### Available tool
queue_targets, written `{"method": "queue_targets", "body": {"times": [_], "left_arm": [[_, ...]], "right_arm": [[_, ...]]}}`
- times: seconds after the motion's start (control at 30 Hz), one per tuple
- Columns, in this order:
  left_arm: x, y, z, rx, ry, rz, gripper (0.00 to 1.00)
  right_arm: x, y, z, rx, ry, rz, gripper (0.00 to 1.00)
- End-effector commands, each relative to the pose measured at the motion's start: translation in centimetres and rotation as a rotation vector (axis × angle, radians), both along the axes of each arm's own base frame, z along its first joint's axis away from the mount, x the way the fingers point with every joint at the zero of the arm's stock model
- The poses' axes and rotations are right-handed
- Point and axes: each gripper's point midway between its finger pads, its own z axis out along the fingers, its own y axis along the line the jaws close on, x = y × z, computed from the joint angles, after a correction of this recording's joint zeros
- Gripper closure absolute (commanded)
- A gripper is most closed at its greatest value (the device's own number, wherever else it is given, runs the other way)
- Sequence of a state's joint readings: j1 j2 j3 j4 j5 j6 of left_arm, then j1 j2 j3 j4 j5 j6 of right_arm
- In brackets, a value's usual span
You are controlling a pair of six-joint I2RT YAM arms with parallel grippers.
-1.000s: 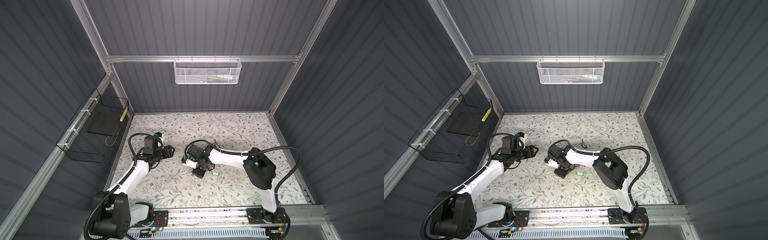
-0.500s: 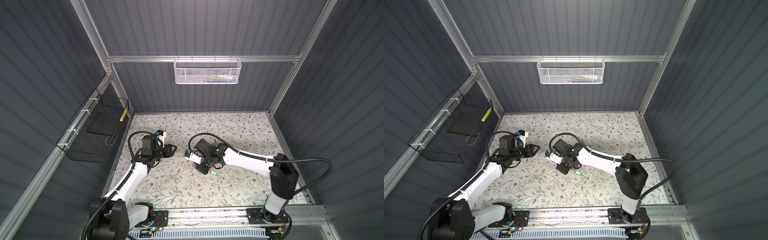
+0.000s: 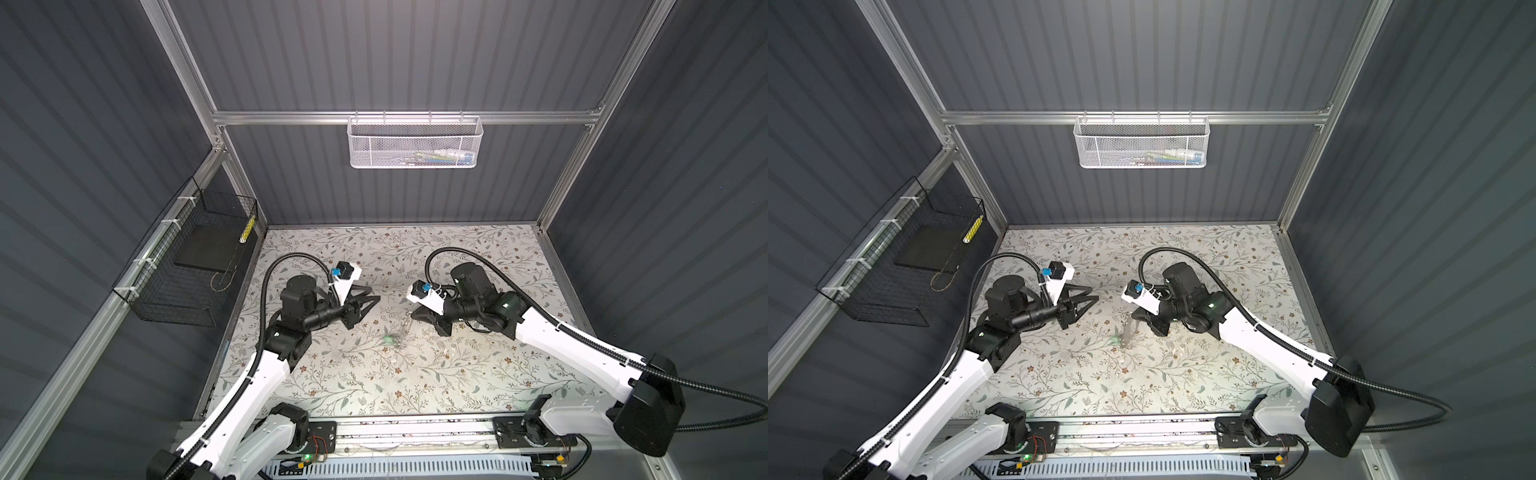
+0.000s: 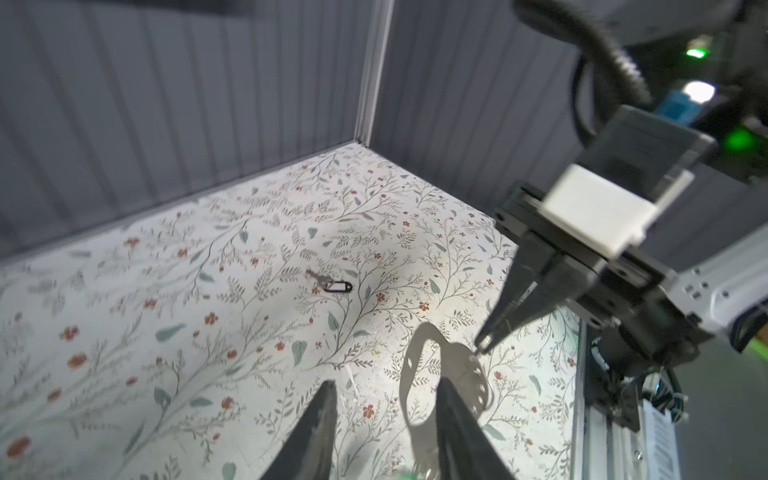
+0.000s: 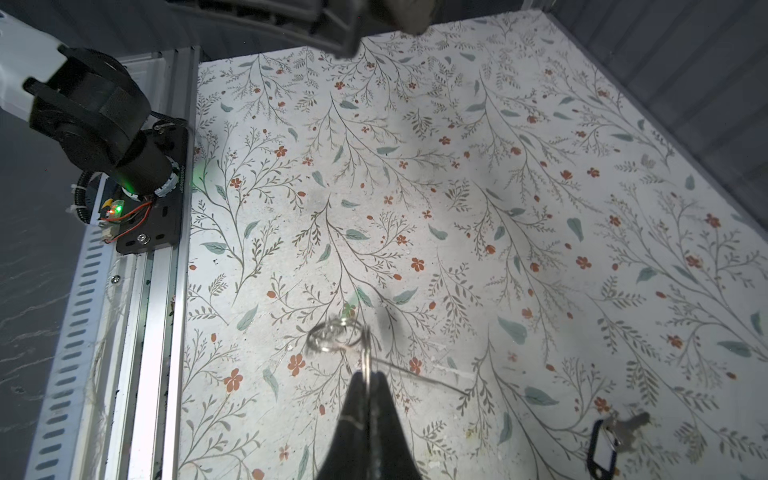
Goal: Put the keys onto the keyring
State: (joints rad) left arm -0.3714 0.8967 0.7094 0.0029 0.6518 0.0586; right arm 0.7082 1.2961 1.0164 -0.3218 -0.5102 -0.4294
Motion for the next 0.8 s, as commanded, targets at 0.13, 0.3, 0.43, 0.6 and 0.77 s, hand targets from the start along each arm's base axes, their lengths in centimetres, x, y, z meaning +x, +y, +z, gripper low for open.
{"method": "queue_targets", "body": {"times": [0.13, 0.3, 0.43, 0.6, 0.77], "left_arm": [[-3.4, -1.1, 1.2, 0.055, -0.313, -0.214, 0.62], [-4.4, -2.1, 0.9, 0.084, -0.385, -0.282, 0.69], [-5.0, -3.3, 0.5, 0.117, -0.420, -0.336, 0.70], [-5.7, -5.5, -0.7, 0.207, -0.428, -0.405, 0.71], [-5.5, -6.9, -0.6, 0.238, -0.427, -0.419, 0.71]], "right_arm": [[-1.1, 0.6, 3.1, 0.125, -0.148, 0.134, 1.00], [-1.8, 0.2, 3.9, 0.169, -0.195, 0.161, 1.00], [-2.3, 0.0, 3.9, 0.155, -0.158, 0.180, 1.00], [-2.5, -0.2, 3.6, 0.121, -0.109, 0.177, 1.00], [-2.6, -0.3, 3.8, 0.109, -0.092, 0.176, 1.00]]}}
